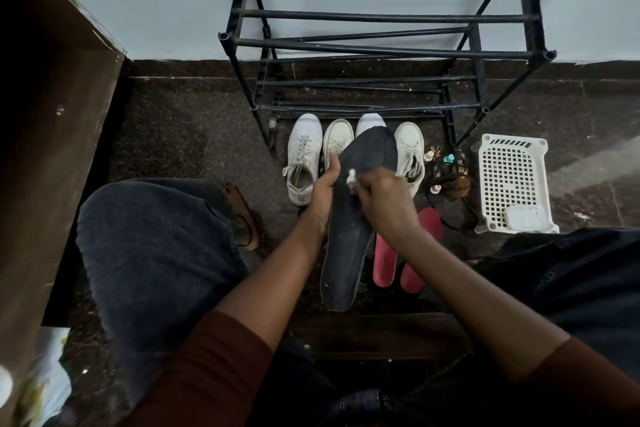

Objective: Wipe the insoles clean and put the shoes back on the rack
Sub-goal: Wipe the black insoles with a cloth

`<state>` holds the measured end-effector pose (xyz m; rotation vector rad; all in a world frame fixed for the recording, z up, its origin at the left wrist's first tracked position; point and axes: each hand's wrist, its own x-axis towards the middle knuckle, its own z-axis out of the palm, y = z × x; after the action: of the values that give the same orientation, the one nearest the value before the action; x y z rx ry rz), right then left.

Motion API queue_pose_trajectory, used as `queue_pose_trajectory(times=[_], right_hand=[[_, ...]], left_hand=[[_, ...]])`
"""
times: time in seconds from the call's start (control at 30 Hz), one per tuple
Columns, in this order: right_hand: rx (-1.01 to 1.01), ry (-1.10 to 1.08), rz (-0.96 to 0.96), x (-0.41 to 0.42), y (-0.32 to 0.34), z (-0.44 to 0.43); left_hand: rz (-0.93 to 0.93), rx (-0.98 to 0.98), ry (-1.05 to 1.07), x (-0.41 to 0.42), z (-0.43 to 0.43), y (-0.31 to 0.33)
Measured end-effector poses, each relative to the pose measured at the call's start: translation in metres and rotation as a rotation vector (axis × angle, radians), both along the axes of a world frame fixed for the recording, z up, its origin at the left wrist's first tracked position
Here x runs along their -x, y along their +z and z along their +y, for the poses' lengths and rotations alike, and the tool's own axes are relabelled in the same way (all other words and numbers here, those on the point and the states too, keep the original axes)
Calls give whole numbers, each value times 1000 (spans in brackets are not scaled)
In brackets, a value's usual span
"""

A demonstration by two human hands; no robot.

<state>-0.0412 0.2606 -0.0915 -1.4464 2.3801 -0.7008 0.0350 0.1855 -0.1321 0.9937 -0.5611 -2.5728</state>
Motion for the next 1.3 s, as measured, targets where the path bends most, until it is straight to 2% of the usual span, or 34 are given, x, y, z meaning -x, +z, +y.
queue_pose_trajectory(times=[0.07, 0.17, 0.33, 0.47, 0.63, 0.77, 0.9, 1.03, 1.1, 1.23, 1.3], right_hand=[[36, 104, -32, -20, 4, 17], [44, 140, -24, -15, 5, 21], [2, -94, 99, 37, 1, -16], [-10, -203, 87, 38, 2, -24], [-6, 35, 37, -15, 5, 5], [-5, 137, -26, -22, 7, 18], [15, -11, 72, 16, 2, -11], [-10, -241, 110, 45, -1, -36], [-22, -271, 97, 43, -2, -37], [17, -26, 42, 9, -3, -21], [49, 92, 0, -12, -2, -3]], left_hand=[[-42, 40, 23, 0, -2, -3], [-53, 2, 2, 1, 2, 0], [31, -33, -56, 0, 8, 10], [50, -11, -44, -1, 7, 10], [-36, 11, 48, -5, 0, -1], [3, 23, 33, -4, 0, -1], [79, -111, -14, 1, 9, -2], [54, -119, -164, 0, 9, 3], [49, -117, -172, -1, 9, 3], [15, -59, -27, 1, 4, -3], [-118, 35, -19, 1, -2, -7]])
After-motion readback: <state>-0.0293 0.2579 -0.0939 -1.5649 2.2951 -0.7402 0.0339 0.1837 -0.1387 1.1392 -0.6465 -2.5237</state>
